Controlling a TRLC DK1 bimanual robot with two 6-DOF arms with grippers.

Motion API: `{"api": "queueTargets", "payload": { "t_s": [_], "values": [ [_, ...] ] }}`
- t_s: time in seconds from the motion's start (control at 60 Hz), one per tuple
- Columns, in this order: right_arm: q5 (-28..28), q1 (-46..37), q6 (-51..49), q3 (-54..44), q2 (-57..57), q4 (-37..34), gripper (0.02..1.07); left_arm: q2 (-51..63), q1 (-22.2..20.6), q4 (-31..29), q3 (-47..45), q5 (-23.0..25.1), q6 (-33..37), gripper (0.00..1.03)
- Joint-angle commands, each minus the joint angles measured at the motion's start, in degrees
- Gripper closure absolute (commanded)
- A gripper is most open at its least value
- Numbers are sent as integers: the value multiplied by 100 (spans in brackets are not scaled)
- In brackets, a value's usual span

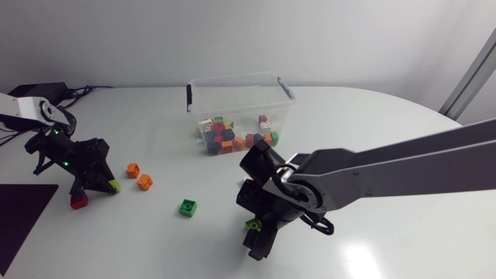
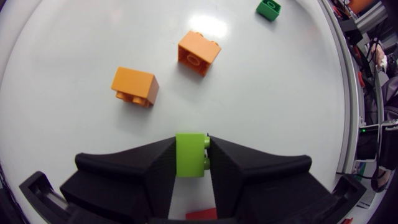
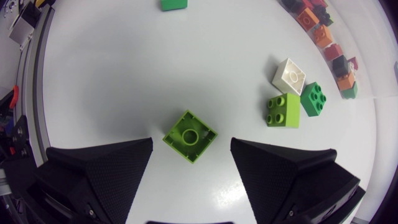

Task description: Place the duplo bricks in the container

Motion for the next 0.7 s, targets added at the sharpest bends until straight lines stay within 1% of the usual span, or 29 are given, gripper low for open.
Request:
{"api": "queueTargets", "payload": {
  "t_s": [0.0, 0.05, 0.15, 0.167, 0.25, 0.267, 0.283, 0.3, 0.367, 0.45, 0.5, 0.55, 0.633, 0.683],
  "values": [
    [-25, 64, 102, 140, 185, -72, 19, -142, 78, -210, 123, 121, 327, 78],
    [-25, 64, 102, 184, 290, -63, 21, -212, 78, -210, 79, 121, 363, 78],
    [-25, 55, 164, 272, 457, -28, 21, -247, 104, -210, 44, 121, 380, 78],
    [-16, 55, 190, 281, 475, -28, 23, -247, 113, -210, 35, 113, 380, 78],
    [-7, 46, 269, 307, 528, -19, 37, -247, 122, -210, -9, 113, 389, 78],
    [-16, 37, 287, 316, 536, -28, 41, -247, 130, -210, -27, 113, 398, 78],
    [-7, 20, 295, 316, 545, -28, 47, -256, 130, -210, -44, 113, 398, 78],
    [-7, 20, 304, 316, 554, -28, 50, -265, 130, -210, -53, 113, 406, 78],
    [10, -16, 339, 325, 572, -37, 59, -309, 139, -201, -88, 121, 406, 78],
    [37, -86, 339, 316, 545, -63, 66, -441, 139, -210, -176, 121, 415, 78],
    [54, -130, 339, 307, 484, -72, 73, -537, 139, -210, -238, 121, 424, 78],
    [54, -191, 339, 298, 405, -81, 76, -687, 122, -237, -290, 165, 424, 78],
    [81, -314, 313, 334, 255, -248, 76, -889, 87, -360, -299, 280, 424, 78],
    [89, -402, 287, 369, 62, -371, 76, -1082, -10, -447, -290, 359, 389, 78]
  ]
}}
